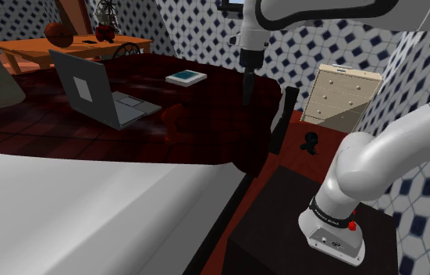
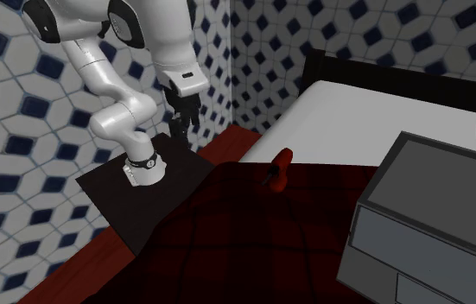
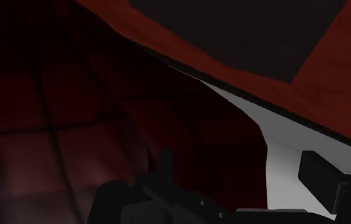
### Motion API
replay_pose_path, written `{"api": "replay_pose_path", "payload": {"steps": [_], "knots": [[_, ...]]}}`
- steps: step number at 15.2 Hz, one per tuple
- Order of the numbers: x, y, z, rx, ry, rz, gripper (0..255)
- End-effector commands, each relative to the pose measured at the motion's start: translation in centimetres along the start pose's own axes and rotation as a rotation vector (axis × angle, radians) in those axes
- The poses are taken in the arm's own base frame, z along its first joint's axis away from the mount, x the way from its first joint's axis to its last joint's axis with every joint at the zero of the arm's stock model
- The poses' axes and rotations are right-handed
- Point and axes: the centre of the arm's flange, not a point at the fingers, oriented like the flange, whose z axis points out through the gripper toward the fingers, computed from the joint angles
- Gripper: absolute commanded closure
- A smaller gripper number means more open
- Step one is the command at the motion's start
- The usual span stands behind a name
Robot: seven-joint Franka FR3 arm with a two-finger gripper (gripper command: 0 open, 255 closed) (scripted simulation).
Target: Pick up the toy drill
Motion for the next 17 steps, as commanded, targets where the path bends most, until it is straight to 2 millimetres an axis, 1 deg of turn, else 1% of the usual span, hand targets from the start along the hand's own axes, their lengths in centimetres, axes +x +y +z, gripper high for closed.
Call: {"api": "replay_pose_path", "payload": {"steps": [1,5,9,13,17], "knots": [[2.3,1.6,0.4,0.008,-0.005,-0.111,0],[7.4,3.7,0.7,0.025,-0.014,-0.320,0],[12.8,4.7,1.1,0.042,-0.022,-0.528,0],[18.4,4.6,1.6,0.059,-0.031,-0.736,0],[23.7,3.3,2.1,0.076,-0.040,-0.944,0]]}}
